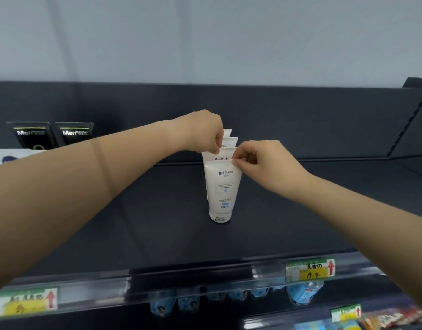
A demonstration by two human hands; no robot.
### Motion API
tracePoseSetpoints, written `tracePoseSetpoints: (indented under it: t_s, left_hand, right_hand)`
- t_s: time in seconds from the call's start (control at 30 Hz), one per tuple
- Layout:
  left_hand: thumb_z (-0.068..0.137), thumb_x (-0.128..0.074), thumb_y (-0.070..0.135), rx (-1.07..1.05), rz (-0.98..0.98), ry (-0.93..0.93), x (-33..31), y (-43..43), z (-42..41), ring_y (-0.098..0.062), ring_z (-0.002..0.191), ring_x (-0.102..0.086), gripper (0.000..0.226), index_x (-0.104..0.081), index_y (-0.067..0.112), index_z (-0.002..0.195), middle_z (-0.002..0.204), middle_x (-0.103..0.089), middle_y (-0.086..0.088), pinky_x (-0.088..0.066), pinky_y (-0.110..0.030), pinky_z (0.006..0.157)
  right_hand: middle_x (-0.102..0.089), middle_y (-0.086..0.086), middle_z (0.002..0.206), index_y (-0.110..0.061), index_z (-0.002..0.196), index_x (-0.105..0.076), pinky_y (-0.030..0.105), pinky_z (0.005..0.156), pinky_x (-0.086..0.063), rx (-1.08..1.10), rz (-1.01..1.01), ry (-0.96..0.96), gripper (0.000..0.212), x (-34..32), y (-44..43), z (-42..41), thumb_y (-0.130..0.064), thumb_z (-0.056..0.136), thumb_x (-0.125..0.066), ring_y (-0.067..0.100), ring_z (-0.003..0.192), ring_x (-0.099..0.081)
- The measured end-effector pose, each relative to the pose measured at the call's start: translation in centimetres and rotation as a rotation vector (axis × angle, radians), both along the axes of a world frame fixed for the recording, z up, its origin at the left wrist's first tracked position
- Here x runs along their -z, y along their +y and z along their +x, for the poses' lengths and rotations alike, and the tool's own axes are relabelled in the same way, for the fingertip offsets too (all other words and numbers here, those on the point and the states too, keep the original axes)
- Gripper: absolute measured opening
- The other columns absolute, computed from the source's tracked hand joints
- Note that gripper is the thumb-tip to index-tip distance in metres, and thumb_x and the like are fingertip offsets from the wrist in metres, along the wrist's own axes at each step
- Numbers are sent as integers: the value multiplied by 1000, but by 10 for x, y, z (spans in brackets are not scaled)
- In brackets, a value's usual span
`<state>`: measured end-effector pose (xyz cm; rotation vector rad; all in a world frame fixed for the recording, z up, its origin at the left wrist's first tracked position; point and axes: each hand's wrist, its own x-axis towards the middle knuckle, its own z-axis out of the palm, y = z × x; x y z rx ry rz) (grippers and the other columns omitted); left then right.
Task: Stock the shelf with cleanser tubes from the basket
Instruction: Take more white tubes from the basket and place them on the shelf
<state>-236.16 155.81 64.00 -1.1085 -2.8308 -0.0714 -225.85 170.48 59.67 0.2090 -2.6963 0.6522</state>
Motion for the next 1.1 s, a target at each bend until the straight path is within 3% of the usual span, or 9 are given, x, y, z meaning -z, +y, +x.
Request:
tracePoseSetpoints:
  t_s: [0.37,0.67,0.83,1.1]
  left_hand:
    - [84,-65,24,-50,-14,6,0,4,8,-19,81,-65,10,-70,18,91,88,-71,-2,-42,-25,66]
    - [87,-65,20,-74,19,-8,0,4,11,-16,87,-59,16,-71,15,100,88,-64,6,-43,-27,73]
    - [87,-65,19,-99,50,-6,2,2,14,-17,96,-61,19,-71,15,104,100,-69,3,-46,-29,83]
    - [87,-64,21,-138,17,-7,1,2,19,-15,90,-58,18,-71,14,102,95,-66,5,-42,-26,75]
  right_hand:
    - [-63,-10,83,-20,90,-68,24,70,-45,-18,36,29,12,3,5,1,-23,89,-56,10,78,-58]
    - [-67,-8,88,-19,92,-68,29,76,-50,-99,19,11,13,2,11,-3,-23,91,-56,11,82,-61]
    - [-66,-9,87,-19,92,-68,27,73,-50,-110,4,4,13,4,13,-4,-25,90,-56,9,80,-60]
    - [-63,-9,85,-20,96,-67,28,70,-49,-122,3,-49,16,3,17,-3,-30,90,-56,12,80,-60]
